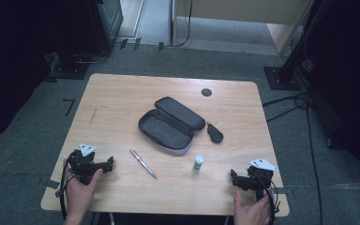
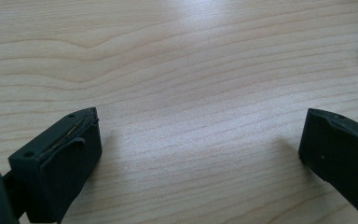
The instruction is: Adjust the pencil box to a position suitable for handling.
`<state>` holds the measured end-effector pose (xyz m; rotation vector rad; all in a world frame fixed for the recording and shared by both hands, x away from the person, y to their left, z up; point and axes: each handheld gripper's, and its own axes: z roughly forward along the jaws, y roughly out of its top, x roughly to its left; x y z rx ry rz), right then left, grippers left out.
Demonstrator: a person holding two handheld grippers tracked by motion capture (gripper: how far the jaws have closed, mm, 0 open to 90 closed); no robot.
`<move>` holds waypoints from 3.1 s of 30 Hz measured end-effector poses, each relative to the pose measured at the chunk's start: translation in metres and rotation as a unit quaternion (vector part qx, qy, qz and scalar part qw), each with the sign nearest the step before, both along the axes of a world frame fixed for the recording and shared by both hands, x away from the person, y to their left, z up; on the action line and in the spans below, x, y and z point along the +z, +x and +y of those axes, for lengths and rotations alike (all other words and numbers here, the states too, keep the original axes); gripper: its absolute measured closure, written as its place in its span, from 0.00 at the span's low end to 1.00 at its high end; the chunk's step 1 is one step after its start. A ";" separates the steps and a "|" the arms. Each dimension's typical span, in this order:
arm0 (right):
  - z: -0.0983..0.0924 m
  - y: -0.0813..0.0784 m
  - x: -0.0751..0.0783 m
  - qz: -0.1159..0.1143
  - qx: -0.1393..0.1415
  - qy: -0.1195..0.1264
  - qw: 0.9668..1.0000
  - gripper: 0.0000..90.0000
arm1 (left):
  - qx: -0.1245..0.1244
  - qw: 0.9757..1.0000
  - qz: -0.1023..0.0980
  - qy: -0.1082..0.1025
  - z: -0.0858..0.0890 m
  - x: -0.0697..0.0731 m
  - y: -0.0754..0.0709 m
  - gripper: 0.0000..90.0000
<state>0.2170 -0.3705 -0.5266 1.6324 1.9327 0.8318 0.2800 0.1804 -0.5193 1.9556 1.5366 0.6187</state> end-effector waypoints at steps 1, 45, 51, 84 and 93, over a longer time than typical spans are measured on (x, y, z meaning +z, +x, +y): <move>0.000 0.000 0.000 0.000 0.000 0.000 1.000 0.00 | 0.000 1.000 0.000 0.000 0.000 0.000 0.000 0.00; 0.024 0.005 0.054 -0.034 0.038 0.063 0.997 0.19 | -0.061 0.990 -0.066 -0.111 -0.027 0.065 0.056 0.16; 0.035 0.027 0.063 -0.038 0.061 0.080 0.994 0.41 | -0.078 0.990 -0.065 -0.100 -0.045 0.065 0.069 0.17; 0.096 0.138 0.055 0.029 0.194 0.123 0.973 0.81 | -0.126 0.989 -0.014 -0.071 -0.095 0.035 0.108 0.76; 0.104 0.150 0.046 0.054 0.194 0.149 0.968 0.79 | -0.137 0.988 -0.001 -0.065 -0.099 0.034 0.106 0.88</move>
